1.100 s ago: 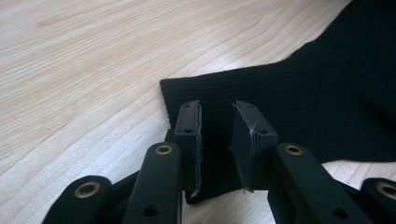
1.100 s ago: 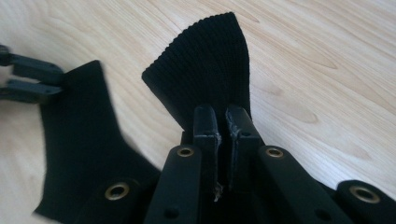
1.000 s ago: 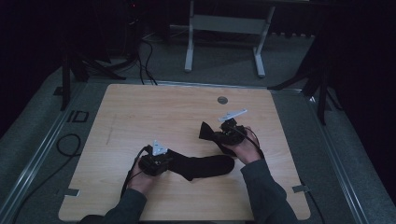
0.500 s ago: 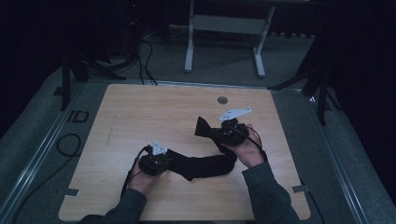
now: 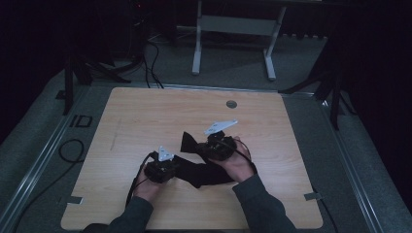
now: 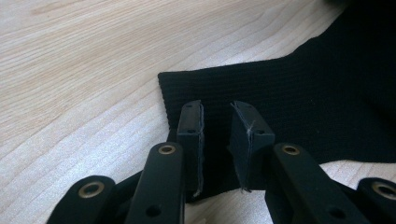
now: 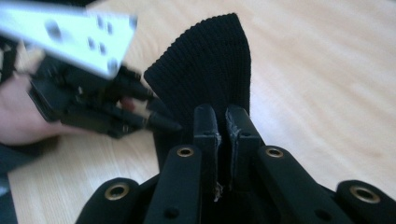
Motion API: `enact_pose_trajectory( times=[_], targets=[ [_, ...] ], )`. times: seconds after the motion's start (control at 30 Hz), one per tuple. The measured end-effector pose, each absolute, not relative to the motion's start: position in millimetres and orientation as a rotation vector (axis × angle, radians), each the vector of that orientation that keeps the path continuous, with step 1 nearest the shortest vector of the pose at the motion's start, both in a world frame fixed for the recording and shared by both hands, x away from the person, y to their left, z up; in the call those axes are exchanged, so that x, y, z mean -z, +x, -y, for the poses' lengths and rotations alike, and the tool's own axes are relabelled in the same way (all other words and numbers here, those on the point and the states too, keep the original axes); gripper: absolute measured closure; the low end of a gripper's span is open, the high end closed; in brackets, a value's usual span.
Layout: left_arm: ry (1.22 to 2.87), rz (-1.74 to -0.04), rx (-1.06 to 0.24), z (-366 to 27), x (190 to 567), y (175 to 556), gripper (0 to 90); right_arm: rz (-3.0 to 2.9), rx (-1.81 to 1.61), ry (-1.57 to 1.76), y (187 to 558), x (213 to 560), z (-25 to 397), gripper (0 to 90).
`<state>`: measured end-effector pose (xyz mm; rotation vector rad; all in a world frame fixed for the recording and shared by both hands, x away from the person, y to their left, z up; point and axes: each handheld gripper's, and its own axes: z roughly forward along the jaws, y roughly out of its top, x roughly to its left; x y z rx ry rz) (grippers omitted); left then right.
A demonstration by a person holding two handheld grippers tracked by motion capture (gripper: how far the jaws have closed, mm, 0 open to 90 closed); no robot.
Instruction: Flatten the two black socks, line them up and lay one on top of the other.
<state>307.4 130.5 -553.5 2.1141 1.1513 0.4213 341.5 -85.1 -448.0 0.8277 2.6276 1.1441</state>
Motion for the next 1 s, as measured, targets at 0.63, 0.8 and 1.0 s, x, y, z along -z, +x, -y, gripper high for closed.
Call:
enact_pose_trajectory(
  times=[0.63,0.8,1.0],
  targets=[
    [2.087,-1.248,-0.421,-152.5,548.9,306.4,83.4,-2.736,-0.959,0.972,346.3,505.6,44.9,84.0],
    [2.1,-1.257,-0.407,-155.5,549.9,305.1,84.9,-2.747,-0.929,0.986,345.7,514.1,41.6,83.9],
    [2.141,-1.236,-0.41,-150.6,552.5,304.5,86.3,-2.751,-0.894,1.013,347.3,522.1,37.8,83.8]
  ],
)
